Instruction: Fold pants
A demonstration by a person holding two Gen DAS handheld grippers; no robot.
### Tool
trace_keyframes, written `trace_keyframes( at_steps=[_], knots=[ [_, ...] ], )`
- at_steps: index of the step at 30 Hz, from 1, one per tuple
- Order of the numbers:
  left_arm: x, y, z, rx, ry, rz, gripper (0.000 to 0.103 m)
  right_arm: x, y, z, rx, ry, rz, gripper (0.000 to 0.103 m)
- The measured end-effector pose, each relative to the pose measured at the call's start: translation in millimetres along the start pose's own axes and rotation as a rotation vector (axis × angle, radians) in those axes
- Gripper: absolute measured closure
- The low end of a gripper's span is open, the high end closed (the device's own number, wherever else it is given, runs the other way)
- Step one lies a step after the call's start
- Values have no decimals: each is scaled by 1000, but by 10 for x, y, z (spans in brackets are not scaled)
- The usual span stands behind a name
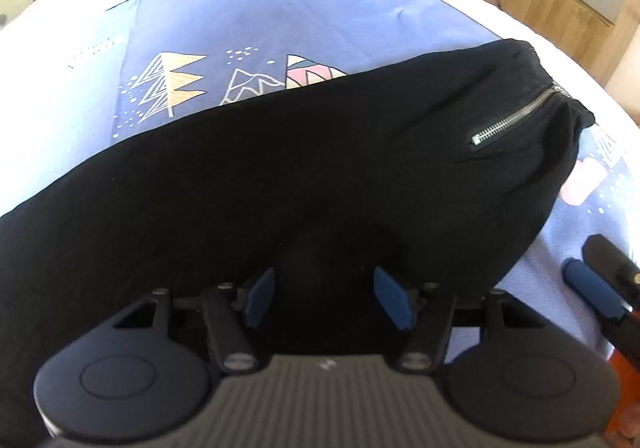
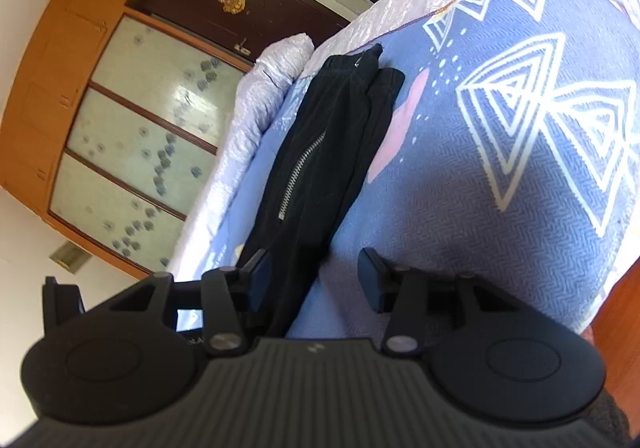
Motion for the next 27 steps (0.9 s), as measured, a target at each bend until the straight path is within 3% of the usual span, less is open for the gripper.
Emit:
trace_keyframes(
  at_steps=[8, 12, 16, 20, 27],
  knots=[
    [-77, -3, 9, 7, -10, 10, 26, -11, -43, -3, 8, 39, -6, 53],
    [-86, -9, 21, -8, -2, 7, 23, 28, -102, 84, 2, 118, -17, 52],
    [-90, 94, 83, -12, 4, 15, 17, 16, -215, 433, 103, 36, -101, 48],
    [-106, 142, 87, -14, -8, 20, 12, 121, 24, 727, 41, 31, -237, 42],
    [-107, 150, 87, -16, -7, 26, 11, 133, 400, 891, 27, -21, -326, 40]
  ],
)
Point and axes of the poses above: each gripper's, at about its wrist camera, not at the fingertips, and y roughly the way its jaws point, x to its right, z to its top, the point moved 6 cm from there along y, roughly the way its jaws point, and after that the axes turned 5 degrees about -y, right-handed, at the moved point
